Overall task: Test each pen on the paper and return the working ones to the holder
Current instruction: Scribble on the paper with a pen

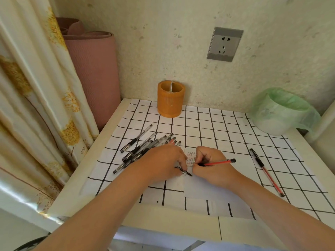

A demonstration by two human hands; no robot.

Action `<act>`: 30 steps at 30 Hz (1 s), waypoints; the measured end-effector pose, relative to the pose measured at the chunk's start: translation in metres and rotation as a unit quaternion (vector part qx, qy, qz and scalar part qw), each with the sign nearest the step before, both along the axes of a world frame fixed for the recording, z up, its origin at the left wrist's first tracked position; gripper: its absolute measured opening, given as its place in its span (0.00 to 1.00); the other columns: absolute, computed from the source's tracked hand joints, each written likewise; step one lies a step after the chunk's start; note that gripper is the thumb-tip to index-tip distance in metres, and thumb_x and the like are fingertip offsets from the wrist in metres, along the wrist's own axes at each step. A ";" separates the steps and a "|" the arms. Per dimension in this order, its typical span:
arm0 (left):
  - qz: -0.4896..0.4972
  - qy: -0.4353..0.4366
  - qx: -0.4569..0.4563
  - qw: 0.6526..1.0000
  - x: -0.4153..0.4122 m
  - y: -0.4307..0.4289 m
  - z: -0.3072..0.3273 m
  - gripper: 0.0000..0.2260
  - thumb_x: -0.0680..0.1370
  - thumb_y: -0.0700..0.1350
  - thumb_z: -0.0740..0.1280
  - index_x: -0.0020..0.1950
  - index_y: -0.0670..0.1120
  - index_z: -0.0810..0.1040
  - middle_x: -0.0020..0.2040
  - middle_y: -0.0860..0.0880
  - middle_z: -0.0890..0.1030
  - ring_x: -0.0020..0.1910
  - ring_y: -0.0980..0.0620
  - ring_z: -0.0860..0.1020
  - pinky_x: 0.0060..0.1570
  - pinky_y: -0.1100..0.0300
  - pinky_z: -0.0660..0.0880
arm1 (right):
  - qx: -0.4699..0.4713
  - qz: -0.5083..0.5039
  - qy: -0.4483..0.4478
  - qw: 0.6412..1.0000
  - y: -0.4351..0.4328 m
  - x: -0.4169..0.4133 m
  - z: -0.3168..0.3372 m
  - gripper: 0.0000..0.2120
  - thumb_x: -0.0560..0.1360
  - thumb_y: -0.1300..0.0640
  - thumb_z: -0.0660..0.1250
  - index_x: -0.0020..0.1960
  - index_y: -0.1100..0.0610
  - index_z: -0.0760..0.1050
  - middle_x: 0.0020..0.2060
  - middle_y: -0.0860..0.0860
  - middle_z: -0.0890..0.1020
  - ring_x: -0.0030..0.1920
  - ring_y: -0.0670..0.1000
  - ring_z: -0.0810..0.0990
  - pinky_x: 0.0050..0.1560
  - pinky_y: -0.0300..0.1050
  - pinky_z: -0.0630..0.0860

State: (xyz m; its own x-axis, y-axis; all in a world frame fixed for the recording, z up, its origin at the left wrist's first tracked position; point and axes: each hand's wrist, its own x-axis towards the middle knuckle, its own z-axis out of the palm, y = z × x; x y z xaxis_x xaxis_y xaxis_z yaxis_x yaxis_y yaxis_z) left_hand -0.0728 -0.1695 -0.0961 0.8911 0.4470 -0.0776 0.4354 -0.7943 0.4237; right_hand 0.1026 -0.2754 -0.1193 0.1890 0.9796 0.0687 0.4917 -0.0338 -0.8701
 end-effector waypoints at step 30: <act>0.136 -0.120 0.000 0.983 -0.004 0.018 0.015 0.08 0.80 0.50 0.66 0.58 0.53 0.81 0.46 0.60 0.80 0.43 0.63 0.76 0.45 0.63 0.75 | 0.093 -0.114 -0.106 0.983 0.009 0.014 0.031 0.17 0.78 0.58 0.68 0.62 0.42 0.74 0.46 0.39 0.84 0.36 0.44 0.79 0.42 0.44 0.79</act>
